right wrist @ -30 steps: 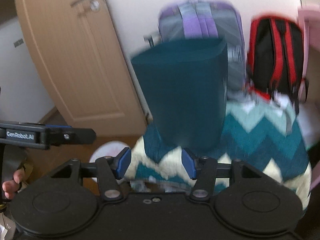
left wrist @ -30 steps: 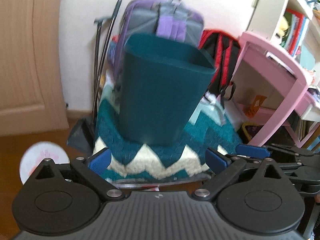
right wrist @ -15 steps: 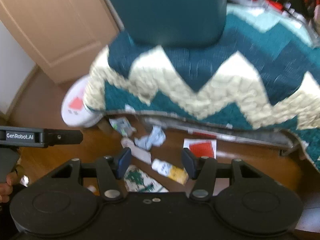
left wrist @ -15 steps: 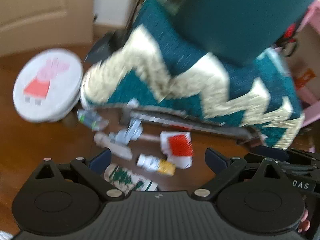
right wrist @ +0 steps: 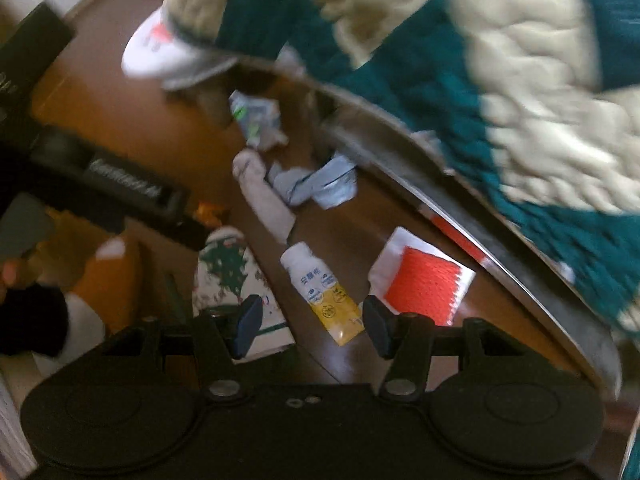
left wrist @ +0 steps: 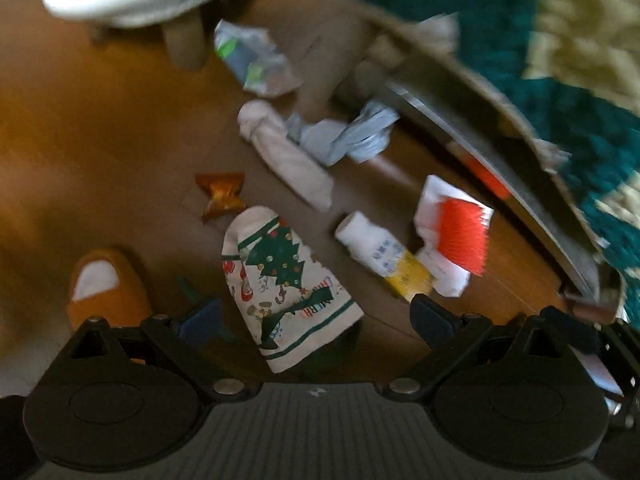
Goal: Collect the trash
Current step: 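Move both tools down toward the trash on the floor, then grasp the Christmas-print sock with the left tool while the right tool grasps the white milk bottle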
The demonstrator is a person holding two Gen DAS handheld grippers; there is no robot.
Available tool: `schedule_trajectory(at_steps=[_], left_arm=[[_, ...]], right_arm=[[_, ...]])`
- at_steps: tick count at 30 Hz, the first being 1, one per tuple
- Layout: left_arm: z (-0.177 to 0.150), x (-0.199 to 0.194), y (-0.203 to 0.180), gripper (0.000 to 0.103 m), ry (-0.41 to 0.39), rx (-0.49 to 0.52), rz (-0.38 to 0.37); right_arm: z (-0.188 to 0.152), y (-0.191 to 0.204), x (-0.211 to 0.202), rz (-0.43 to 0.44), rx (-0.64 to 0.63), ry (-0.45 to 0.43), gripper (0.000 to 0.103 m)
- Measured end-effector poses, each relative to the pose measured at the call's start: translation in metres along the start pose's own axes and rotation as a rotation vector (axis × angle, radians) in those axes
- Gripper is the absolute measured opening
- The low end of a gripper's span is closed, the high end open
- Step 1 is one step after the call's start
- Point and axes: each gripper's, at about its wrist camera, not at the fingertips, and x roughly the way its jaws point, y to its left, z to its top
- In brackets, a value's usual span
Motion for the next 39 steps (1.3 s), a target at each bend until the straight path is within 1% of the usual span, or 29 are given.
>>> schedule_trajectory(at_steps=[4, 7, 11, 14, 20, 23, 25, 30, 31, 33, 35, 37, 39], left_arm=[[0.01, 0.045, 0.007, 0.1, 0.055, -0.075, -0.002], [0.013, 0.074, 0.008, 0.1, 0.092, -0.098, 0.005], [0.014, 0.11, 0.014, 0.1, 0.145, -0.119, 0.032], [0.016, 0.129, 0.023, 0.1, 0.16, -0.155, 0.041], [0.019, 0.151, 0.033, 0.1, 0.155, -0.206, 0.033], [0.015, 0.162, 0.036, 0.1, 0.17, -0.212, 0.037], [0.013, 0.167, 0.038, 0.1, 0.176, -0.215, 0.038], [0.013, 0.177, 0.039, 0.1, 0.18, -0.197, 0.063], [0.014, 0.179, 0.038, 0.099, 0.181, -0.195, 0.067], [0.012, 0.185, 0.04, 0.096, 0.203, -0.199, 0.087], [0.011, 0.19, 0.041, 0.09, 0.231, -0.206, 0.094], [0.01, 0.19, 0.041, 0.088, 0.225, -0.198, 0.09], [0.01, 0.19, 0.041, 0.081, 0.221, -0.191, 0.091]], right_arm=[[0.004, 0.001, 0.044, 0.012, -0.111, 0.071, 0.055], [0.004, 0.001, 0.076, 0.015, -0.17, 0.119, 0.055], [0.002, -0.001, 0.108, 0.029, -0.22, 0.164, 0.055], [0.0, -0.002, 0.128, 0.029, -0.251, 0.188, 0.055], [0.001, -0.001, 0.159, 0.039, -0.295, 0.22, 0.055], [0.001, 0.0, 0.169, 0.025, -0.313, 0.225, 0.056], [0.001, 0.0, 0.176, 0.028, -0.312, 0.239, 0.054], [-0.001, 0.004, 0.193, -0.006, -0.335, 0.257, 0.054], [-0.001, 0.004, 0.195, -0.014, -0.332, 0.253, 0.052], [0.0, 0.003, 0.199, -0.018, -0.306, 0.253, 0.051], [0.0, 0.004, 0.201, -0.038, -0.283, 0.246, 0.051], [0.001, 0.006, 0.202, -0.042, -0.25, 0.239, 0.051], [0.001, 0.007, 0.203, -0.045, -0.226, 0.238, 0.051]])
